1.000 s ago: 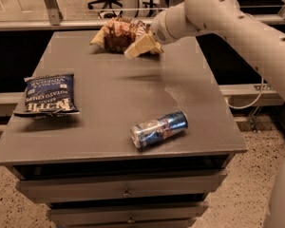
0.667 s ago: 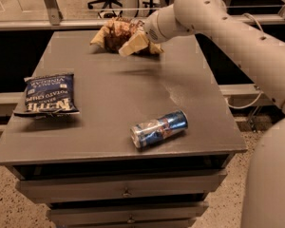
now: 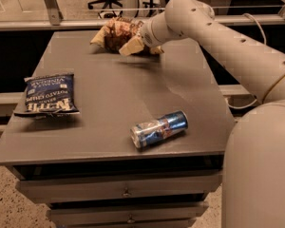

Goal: Move brown chip bag near redbull can

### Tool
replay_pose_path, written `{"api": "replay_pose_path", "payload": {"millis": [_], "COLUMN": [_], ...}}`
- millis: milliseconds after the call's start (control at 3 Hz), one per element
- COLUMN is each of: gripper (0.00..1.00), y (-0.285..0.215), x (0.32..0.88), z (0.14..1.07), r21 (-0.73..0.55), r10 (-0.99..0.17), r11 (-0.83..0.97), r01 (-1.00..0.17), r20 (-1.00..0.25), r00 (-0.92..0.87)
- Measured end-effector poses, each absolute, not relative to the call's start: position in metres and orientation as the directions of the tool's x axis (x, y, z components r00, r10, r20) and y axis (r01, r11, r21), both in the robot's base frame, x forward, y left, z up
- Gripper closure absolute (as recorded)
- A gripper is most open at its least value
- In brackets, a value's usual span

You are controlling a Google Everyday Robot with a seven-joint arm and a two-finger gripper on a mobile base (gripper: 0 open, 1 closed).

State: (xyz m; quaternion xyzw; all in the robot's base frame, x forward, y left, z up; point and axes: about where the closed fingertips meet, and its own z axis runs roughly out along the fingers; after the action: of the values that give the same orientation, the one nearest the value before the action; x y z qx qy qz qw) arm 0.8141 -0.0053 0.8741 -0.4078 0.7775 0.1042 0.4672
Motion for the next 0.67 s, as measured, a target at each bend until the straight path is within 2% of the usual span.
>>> {"api": "replay_pose_path", "payload": {"millis": [667], "gripper": [0.71], "y": [-0.029], "x": [0.808], "z": [0.89], "r21": [-0.28], "r10": [-0.548], "r11": [0.655], "r01": [-0.702], "r20": [-0.816], "r00": [-0.185]}}
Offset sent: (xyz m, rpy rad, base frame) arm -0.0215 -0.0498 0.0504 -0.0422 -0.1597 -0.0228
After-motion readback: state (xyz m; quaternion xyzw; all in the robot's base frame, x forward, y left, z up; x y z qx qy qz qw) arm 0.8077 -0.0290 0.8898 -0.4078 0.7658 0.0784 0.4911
